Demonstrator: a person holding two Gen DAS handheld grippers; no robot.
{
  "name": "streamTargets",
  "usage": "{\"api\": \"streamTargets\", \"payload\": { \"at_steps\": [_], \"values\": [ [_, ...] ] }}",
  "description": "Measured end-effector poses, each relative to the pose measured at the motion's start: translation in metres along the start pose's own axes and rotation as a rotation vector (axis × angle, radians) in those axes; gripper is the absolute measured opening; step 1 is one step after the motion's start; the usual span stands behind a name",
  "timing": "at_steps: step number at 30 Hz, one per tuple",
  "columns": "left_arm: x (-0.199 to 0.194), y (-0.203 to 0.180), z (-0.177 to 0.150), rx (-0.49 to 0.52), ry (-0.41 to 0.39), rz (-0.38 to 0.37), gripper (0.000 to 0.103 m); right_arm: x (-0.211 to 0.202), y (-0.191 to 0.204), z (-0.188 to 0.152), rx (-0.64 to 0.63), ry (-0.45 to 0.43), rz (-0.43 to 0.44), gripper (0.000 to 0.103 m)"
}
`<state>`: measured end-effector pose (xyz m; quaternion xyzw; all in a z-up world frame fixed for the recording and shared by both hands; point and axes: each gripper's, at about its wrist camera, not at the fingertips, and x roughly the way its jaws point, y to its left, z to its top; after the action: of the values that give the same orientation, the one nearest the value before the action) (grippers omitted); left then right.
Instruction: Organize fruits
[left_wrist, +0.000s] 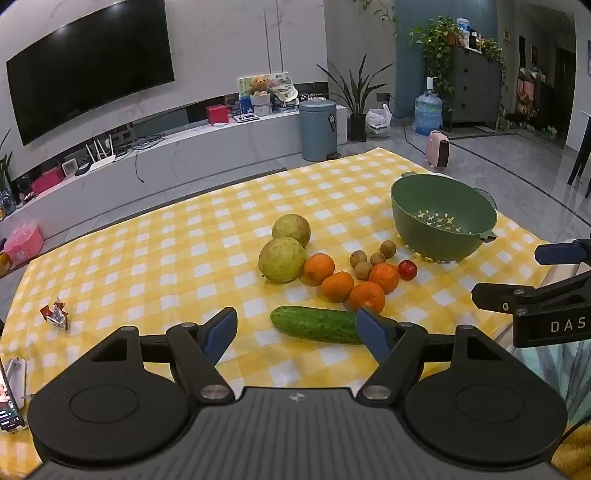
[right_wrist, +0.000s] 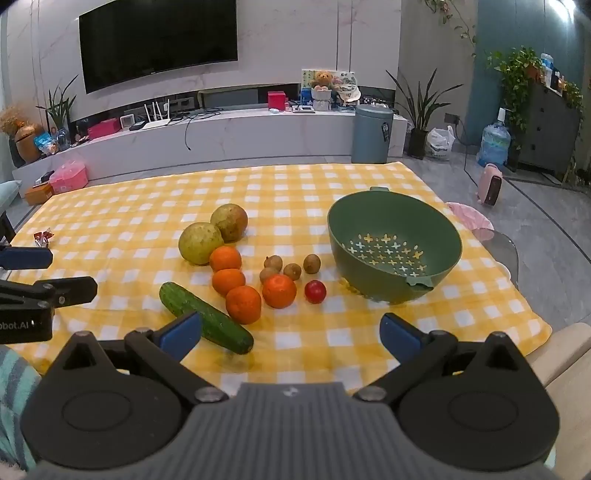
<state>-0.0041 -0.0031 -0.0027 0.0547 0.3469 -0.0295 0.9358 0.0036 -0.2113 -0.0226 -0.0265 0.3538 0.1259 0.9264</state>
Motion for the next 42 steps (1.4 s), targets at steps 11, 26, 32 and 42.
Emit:
{"api": "streamTargets", "payload": {
  "at_steps": [11,26,32,42],
  "values": [
    [-0.0001,0.0008,-0.0009,0.002,0.001,-0.003,0.086,-0.0001,0.0004,-0.0029,0.003,0.002,0.0,0.099],
    [0.0004,-0.0014,-0.0032,0.004,0.005,0.0,0.086,0.0002,0.0013,-0.0036,0.004,0.006,0.002,0.099],
    [0.0005,-0.0044,-0.0067,0.006,0.007,-0.003,0.086,0.0001,0.001,-0.0036,0.004,0.006,0.002,0.099],
    [0.0014,-0.007,-0.0083,0.009,0.01,-0.001,0.086,0.0,0.0005,-0.0034,0.005,0.007,0.003,0.099]
  ]
}}
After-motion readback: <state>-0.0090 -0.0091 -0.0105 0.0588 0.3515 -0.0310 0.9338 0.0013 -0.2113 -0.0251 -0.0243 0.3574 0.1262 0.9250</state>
